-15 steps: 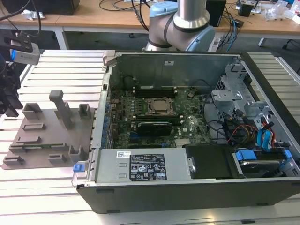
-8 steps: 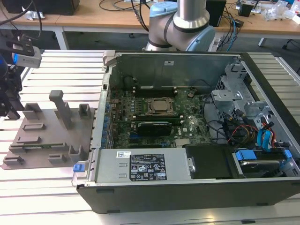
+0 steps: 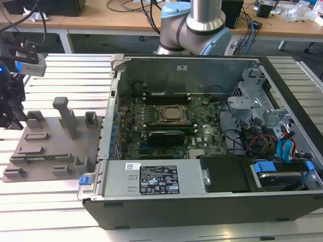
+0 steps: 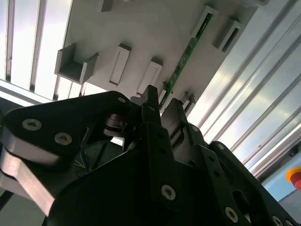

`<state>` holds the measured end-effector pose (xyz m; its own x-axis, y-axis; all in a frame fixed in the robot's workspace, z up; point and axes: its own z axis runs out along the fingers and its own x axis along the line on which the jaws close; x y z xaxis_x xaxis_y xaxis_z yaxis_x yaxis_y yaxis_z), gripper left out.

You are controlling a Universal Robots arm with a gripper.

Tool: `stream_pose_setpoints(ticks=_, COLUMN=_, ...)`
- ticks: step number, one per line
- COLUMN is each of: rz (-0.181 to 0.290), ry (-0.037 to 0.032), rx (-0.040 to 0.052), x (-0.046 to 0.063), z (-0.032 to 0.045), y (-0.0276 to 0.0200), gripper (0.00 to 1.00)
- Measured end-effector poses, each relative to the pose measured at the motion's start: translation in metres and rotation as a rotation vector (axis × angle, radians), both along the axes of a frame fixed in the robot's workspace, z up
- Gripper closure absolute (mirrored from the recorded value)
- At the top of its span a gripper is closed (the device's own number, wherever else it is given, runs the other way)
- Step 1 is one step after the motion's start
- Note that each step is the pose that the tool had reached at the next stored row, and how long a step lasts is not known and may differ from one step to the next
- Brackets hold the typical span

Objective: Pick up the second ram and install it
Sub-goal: 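Pick up the second ram and move it above second insertion slot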

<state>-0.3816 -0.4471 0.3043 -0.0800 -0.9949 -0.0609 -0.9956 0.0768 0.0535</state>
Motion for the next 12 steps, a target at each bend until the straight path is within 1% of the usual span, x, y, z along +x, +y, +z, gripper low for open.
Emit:
stream_pose_setpoints(ticks=7, rz=0.000, ry=0.0000, rx=0.0000, x=0.000, z=-0.0079, y=0.0000, gripper=0.70)
stream_pose_setpoints(ticks=12, rz=0.000, ry=-0.0001, rx=0.0001, x=0.000, z=-0.0118, y=0.0000, gripper=0.70)
